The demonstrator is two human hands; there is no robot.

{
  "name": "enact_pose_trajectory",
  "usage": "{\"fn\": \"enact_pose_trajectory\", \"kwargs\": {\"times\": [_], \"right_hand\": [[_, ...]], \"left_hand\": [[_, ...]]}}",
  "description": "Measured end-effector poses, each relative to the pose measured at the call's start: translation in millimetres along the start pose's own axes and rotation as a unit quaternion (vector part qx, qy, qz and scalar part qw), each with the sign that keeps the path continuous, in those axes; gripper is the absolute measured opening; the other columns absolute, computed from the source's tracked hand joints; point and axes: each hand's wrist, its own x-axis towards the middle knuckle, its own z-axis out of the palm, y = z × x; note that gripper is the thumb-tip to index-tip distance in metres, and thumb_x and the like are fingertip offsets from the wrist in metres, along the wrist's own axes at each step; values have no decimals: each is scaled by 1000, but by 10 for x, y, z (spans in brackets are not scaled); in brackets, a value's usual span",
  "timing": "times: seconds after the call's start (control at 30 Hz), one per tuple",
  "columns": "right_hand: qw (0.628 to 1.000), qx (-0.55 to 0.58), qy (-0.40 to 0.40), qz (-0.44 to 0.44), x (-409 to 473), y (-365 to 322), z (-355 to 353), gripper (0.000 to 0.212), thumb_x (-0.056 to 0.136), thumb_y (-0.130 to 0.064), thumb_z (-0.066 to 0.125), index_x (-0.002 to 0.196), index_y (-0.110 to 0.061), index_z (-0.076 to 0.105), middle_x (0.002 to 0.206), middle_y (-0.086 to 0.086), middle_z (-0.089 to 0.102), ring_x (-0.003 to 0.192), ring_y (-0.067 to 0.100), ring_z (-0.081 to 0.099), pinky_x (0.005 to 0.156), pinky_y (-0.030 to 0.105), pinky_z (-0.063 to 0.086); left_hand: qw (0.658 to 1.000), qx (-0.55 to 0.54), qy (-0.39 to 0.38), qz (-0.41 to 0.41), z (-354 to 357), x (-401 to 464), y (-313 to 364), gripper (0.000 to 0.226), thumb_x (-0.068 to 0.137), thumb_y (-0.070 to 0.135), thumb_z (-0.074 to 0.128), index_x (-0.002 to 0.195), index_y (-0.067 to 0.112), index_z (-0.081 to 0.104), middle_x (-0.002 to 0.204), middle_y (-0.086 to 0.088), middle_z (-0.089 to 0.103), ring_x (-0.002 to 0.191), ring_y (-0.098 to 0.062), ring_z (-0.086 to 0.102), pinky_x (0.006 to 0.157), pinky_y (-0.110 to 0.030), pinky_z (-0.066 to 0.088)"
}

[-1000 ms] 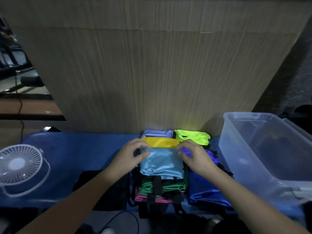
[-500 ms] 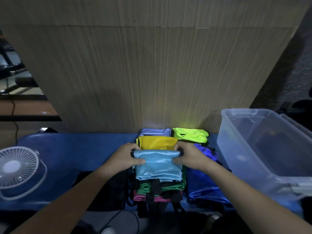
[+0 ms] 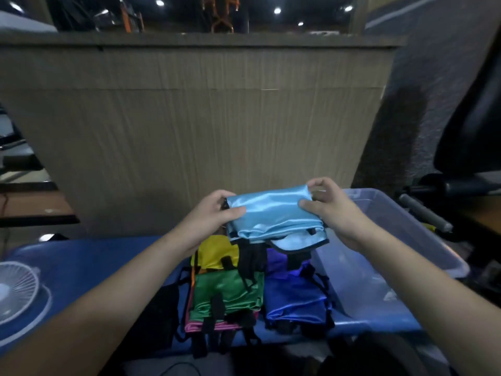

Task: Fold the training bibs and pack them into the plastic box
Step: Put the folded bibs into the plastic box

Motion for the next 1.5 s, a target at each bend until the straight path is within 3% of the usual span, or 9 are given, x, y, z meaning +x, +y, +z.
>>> {"fn": "enact_pose_trajectory", "kwargs": {"times": [0.17, 0.37, 0.57, 0.77, 0.9, 1.0, 1.17, 1.37, 1.5], "right_hand": [[994, -59, 91, -12, 129, 61, -943, 30, 86, 0, 73, 97, -19, 53, 98, 12, 59, 83, 19, 62, 70, 30, 55], [981, -103, 156, 49, 440, 340, -1795, 27, 86, 1, 73, 96, -14, 53, 97, 26, 61, 77, 27, 63, 56, 27, 54], [968, -167, 170, 80, 848, 629, -2108, 24, 84, -4, 75, 97, -13, 57, 105, 29, 66, 84, 34, 68, 80, 51, 58], [944, -274, 160, 93, 1143, 840, -2096, 23, 84, -14, 75, 98, -16, 57, 93, 17, 68, 85, 34, 68, 73, 45, 58], [892, -423, 105, 117, 1150, 866, -2019, 20, 87, -28, 63, 104, -22, 54, 100, 7, 67, 89, 31, 66, 72, 39, 56], [886, -445, 98, 88, 1110, 852, -1936, 29, 88, -25, 66, 115, -18, 57, 112, 9, 64, 104, 30, 63, 81, 35, 50], [902, -421, 78, 54, 928, 679, -1772, 27, 89, -19, 66, 115, -17, 60, 110, 7, 64, 100, 26, 62, 75, 31, 46], [913, -405, 44, 5, 619, 292, -1279, 21, 91, -21, 65, 112, -17, 61, 104, -1, 64, 83, 20, 64, 68, 37, 53], [921, -389, 7, -26, 439, 119, -723, 20, 91, -19, 64, 109, -15, 61, 100, 0, 67, 68, 10, 56, 56, 25, 41]], "left_hand": [[999, -17, -43, -5, 850, 484, 220, 30, 93, 6, 68, 119, 10, 54, 99, -9, 69, 72, -13, 67, 54, -24, 56], [996, 34, -79, -22, 1633, 1240, 156, 30, 93, 7, 68, 120, 9, 54, 103, -13, 67, 61, -5, 63, 52, -17, 49], [995, 63, -73, -41, 1946, 1821, -25, 25, 93, 5, 67, 114, 11, 55, 99, -14, 62, 66, -9, 62, 51, -19, 53], [979, 198, -36, -22, 2008, 2077, -225, 22, 90, 11, 69, 106, 15, 56, 90, -3, 62, 65, -16, 62, 56, -29, 55], [882, 467, 33, 46, 1931, 2022, -227, 40, 86, 44, 68, 119, 30, 53, 123, 7, 44, 101, -19, 60, 74, -30, 40], [890, 451, 39, 56, 1843, 1983, -226, 43, 85, 45, 69, 122, 31, 51, 127, 5, 40, 110, -21, 59, 80, -32, 45], [904, 422, 25, 59, 1539, 1753, -264, 38, 85, 39, 72, 118, 31, 57, 120, 6, 41, 114, -22, 58, 96, -40, 49], [924, 373, 29, 78, 971, 1270, -304, 28, 83, 25, 77, 108, 24, 64, 114, 1, 51, 110, -15, 55, 98, -28, 41], [930, 360, 35, 59, 465, 871, -329, 20, 83, 18, 78, 94, 28, 64, 102, 2, 59, 101, -14, 60, 90, -23, 41]]}}
